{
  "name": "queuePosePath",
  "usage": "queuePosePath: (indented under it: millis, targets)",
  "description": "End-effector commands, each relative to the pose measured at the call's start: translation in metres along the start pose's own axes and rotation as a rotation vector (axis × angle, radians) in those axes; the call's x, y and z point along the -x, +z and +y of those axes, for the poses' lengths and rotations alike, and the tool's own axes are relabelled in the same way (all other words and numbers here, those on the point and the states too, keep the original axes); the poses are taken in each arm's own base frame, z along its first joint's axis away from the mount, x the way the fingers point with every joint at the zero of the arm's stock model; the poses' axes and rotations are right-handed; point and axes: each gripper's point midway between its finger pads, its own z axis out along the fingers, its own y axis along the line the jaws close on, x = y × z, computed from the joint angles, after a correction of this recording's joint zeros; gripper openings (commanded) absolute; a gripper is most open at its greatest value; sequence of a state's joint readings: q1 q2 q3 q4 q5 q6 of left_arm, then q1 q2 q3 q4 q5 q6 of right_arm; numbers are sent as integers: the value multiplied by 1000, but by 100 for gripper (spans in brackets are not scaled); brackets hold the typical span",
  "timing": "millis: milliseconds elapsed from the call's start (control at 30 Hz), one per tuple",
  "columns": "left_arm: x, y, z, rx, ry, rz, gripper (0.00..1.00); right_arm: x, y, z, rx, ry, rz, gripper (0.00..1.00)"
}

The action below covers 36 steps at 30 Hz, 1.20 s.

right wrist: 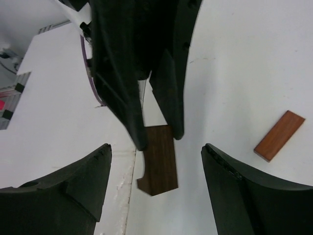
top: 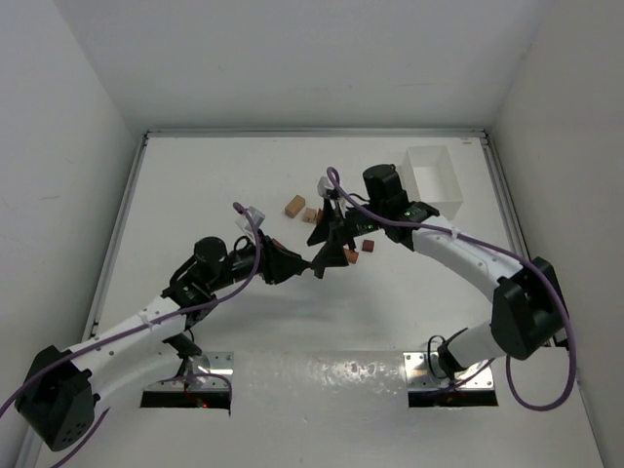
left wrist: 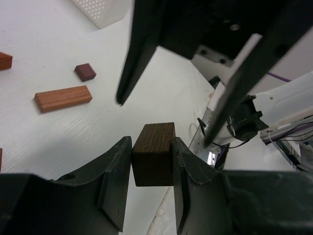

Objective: Build the wood block tower

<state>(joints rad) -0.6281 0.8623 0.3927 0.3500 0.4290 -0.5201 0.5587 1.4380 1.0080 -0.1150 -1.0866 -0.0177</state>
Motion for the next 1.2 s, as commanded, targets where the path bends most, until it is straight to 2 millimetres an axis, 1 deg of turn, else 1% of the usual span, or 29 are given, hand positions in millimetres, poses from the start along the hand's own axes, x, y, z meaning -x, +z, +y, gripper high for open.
queuePosePath:
  millis: [0, 33, 167, 233, 267, 300, 367, 500, 633, 800, 833, 867, 933, 967, 1033, 1067, 1100, 1133, 1167]
  targets:
    - [19, -3, -31, -131, 68, -59, 0, 6, 5, 4, 89, -14, -11, 72]
    - [20, -3, -33, -139, 71, -63, 0, 6, 6, 4, 94, -9, -9, 71]
    - [22, -3, -34, -140, 75, -67, 0, -3, 6, 13, 147, 0, -2, 70]
    - [23, -2, -33, -134, 76, -68, 0, -4, 6, 14, 148, 4, 0, 68]
    - [23, -2, -33, -134, 77, -70, 0, -5, 6, 15, 149, 8, 2, 67]
    - [23, -2, -33, -134, 78, -70, 0, -7, 7, 15, 151, 15, 4, 62]
    - [24, -2, -34, -136, 81, -71, 0, -7, 7, 16, 156, 20, 6, 57]
    - [26, -2, -33, -130, 83, -79, 0, -10, 10, 18, 168, 37, 15, 56]
    - [29, -2, -34, -130, 92, -90, 0, -16, 13, 18, 177, 58, 34, 48]
    - [31, -3, -36, -135, 99, -98, 0, -21, 14, 20, 188, 71, 54, 49]
    - [31, -3, -36, -137, 101, -98, 0, -20, 14, 20, 188, 71, 55, 47]
    - [31, -3, -36, -136, 101, -97, 0, -21, 15, 20, 190, 72, 57, 40]
    - [31, -3, -36, -135, 99, -98, 0, -20, 15, 20, 189, 68, 58, 31]
    - [30, -3, -34, -130, 99, -96, 0, -21, 15, 19, 182, 71, 62, 22]
    - [31, -2, -31, -112, 97, -100, 0, -20, 15, 18, 176, 68, 59, 18]
    - [31, -2, -29, -98, 93, -98, 0, -16, 15, 17, 169, 42, 48, 15]
    - [34, -2, -24, -66, 89, -113, 2, -14, 16, 17, 156, 54, 43, 14]
    - [34, -2, -20, -45, 91, -116, 13, -18, 16, 14, 134, 62, 39, 13]
    - [35, -2, -15, -15, 83, -118, 21, -12, 17, 6, 83, 28, 19, 12]
